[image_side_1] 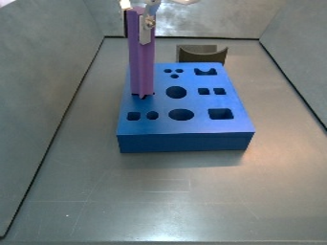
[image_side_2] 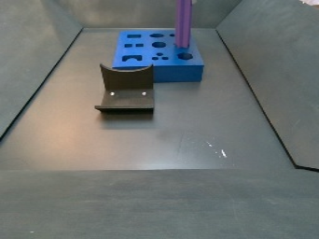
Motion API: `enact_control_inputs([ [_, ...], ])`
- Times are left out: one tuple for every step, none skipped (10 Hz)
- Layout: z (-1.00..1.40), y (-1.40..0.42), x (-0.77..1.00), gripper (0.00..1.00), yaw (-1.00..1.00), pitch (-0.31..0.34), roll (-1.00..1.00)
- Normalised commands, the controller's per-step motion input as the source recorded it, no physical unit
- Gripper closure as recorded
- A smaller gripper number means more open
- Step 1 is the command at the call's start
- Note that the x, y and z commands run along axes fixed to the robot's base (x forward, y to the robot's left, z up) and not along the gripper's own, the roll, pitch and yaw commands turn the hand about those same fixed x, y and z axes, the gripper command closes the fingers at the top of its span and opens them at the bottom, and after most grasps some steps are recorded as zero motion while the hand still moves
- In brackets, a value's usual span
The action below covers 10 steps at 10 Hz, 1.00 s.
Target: Insert the star object.
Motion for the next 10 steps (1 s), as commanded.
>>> enact_control_inputs([
  [-0.53, -0.09, 0.02, 1.0, 0.6, -0.084, 0.15],
  [-0.53, -0.06, 0.07, 1.0, 0.54, -0.06, 0.12],
  [-0.57, 0.0, 0.18, 1.0, 0.4, -0.019, 0.1],
  [-0.54, -0.03, 0.0, 1.0, 0.1, -0.01, 0.1],
  [-0.63, -0.03, 0.03, 1.0, 0.03, -0.027, 0.03],
  [-0.81, 0.0, 0.02, 1.0, 0.01, -0.09, 0.01],
  [-0.88, 0.0, 0.0, 1.0, 0.0, -0.09, 0.07],
  [-0.93, -0.03, 0.02, 1.0, 0.0, -0.076, 0.14],
  [-0.89, -0.06, 0.11, 1.0, -0.01, -0.036, 0.1],
  [-0.3, 0.04, 0.0, 1.0, -0.01, -0.153, -0.2],
])
